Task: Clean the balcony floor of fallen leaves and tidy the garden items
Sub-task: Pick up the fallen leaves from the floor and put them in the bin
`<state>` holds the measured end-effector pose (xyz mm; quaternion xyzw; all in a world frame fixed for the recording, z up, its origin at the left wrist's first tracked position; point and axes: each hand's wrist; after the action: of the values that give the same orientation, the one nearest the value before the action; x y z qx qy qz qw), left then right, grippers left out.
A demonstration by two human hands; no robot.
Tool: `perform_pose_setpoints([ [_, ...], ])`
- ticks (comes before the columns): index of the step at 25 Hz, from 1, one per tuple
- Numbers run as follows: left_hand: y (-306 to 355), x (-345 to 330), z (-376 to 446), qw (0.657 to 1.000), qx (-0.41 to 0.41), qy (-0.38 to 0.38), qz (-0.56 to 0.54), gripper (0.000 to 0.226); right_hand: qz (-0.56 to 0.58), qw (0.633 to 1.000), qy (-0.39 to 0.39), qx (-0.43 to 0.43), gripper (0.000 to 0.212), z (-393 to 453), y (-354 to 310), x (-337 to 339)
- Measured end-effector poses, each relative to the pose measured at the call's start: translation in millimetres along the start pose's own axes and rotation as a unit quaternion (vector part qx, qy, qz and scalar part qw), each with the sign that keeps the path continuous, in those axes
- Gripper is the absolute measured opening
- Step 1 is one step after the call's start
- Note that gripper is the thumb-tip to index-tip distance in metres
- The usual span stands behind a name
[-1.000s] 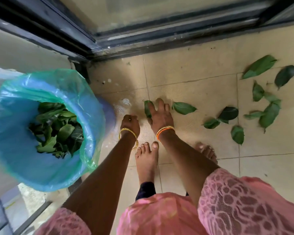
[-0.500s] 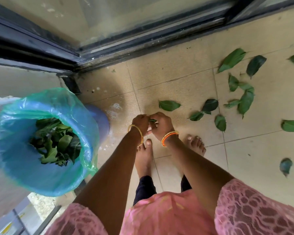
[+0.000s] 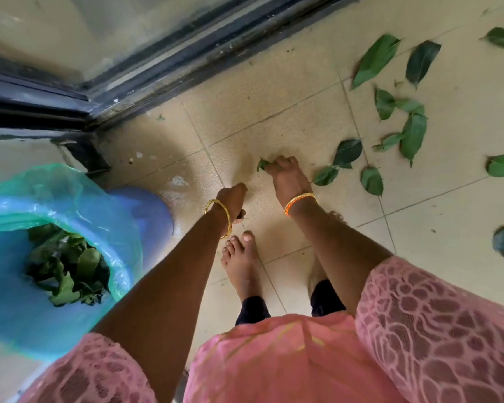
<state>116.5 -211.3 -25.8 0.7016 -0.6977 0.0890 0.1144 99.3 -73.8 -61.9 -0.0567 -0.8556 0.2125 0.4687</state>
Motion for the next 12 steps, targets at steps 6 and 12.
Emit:
perform_pose_setpoints([
  [6, 11.9, -36.7, -35.0, 0.998, -0.060, -0.003, 0.015, 0.068, 0.429, 0.859, -0.001, -0.279, 0.025, -36.1, -23.6, 39.4],
  [12, 25.9, -63.5, -66.2, 0.998, -0.051, -0.025, 0.020, 0.040, 0.339, 0.886, 0.019, -0.315, 0.042, -71.5, 15.3, 69.4],
])
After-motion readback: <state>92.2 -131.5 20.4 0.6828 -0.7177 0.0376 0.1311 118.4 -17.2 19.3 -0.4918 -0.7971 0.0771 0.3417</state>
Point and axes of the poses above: each hand's wrist, its own z-axis towards the middle knuckle, its own x-axis out of the back of the hand, y = z × x, and after that the axes turned 4 degrees about y, right-handed
